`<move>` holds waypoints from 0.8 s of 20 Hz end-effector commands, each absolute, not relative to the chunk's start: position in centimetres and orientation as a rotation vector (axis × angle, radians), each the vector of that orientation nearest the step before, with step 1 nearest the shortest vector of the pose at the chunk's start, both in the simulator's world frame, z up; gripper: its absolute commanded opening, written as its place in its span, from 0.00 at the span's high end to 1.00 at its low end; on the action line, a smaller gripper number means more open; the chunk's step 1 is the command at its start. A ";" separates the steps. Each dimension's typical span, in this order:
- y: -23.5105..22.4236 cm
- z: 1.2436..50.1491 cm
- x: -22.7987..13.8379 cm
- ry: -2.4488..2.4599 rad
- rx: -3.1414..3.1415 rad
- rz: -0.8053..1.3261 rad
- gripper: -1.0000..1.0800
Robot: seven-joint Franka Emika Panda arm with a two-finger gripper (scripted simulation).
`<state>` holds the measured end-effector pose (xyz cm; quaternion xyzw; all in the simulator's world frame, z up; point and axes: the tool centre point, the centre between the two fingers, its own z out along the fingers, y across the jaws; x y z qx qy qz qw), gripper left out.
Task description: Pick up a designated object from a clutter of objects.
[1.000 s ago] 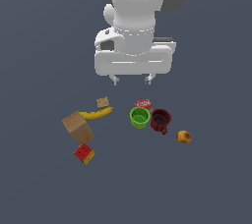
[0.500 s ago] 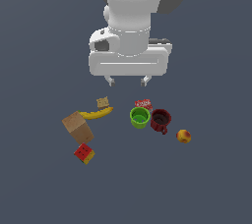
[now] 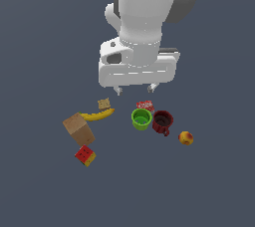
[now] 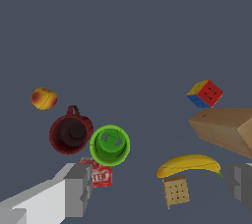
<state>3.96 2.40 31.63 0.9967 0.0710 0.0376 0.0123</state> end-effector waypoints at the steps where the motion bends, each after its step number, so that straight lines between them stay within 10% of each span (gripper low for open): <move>1: 3.4 30.7 4.5 0.310 3.094 0.109 0.04; 16: 13.6 21.2 8.3 1.153 2.869 0.040 0.04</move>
